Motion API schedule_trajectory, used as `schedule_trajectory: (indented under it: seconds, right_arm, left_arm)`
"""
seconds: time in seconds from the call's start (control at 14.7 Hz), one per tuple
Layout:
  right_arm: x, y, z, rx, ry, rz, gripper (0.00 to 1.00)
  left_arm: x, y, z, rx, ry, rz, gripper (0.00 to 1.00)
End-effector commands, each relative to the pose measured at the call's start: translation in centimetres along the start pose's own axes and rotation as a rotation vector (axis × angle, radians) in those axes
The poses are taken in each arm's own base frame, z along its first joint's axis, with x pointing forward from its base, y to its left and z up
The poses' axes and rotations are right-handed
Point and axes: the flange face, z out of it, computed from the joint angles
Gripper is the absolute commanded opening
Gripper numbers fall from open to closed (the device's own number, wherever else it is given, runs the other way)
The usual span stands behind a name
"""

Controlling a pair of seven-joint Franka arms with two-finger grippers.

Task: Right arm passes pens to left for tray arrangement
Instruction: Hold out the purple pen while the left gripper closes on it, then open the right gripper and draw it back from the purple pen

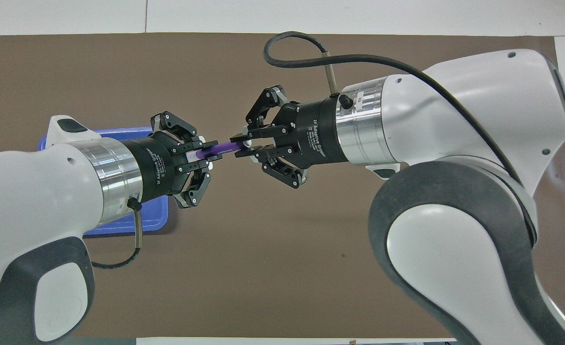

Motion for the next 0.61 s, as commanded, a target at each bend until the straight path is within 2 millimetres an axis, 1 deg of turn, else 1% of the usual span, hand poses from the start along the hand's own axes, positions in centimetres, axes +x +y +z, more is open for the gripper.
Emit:
schedule_trajectory:
  seconds: [0.0,0.14,0.2,0.27,0.34,0.41,0.48,0.54]
  right_arm:
    - [-0.1,0.3,0.3,-0.018,-0.013,0.015,0.00]
    - [0.0,0.3,0.3,-0.022,-0.004,0.005,0.00]
    - [0.1,0.4,0.4,-0.033,0.020,-0.015,0.18]
    - [0.2,0.5,0.3,-0.041,0.057,-0.037,0.50]
    - [0.3,0.5,0.2,-0.050,0.090,-0.055,0.66]
    - [0.4,0.7,0.2,-0.060,0.118,-0.072,0.78]
    - [0.5,1.1,0.3,-0.083,0.157,-0.094,0.80]
    - [1.0,1.3,0.1,-0.103,0.216,-0.123,0.84]
  left_arm:
    - [0.1,0.9,-1.4,-0.034,-0.003,-0.008,0.00]
    - [0.0,0.9,-1.5,-0.037,-0.003,-0.005,0.00]
    - [0.1,0.9,-1.5,-0.038,-0.003,-0.006,0.00]
    - [0.1,1.1,-1.6,-0.040,-0.004,-0.007,0.00]
    - [0.1,1.1,-1.6,-0.040,-0.004,-0.007,0.00]
    - [0.1,1.1,-1.6,-0.040,-0.004,-0.006,0.00]
    - [0.1,1.1,-1.6,-0.042,-0.004,-0.004,0.00]
    - [0.4,1.3,-1.6,-0.044,-0.003,-0.004,0.00]
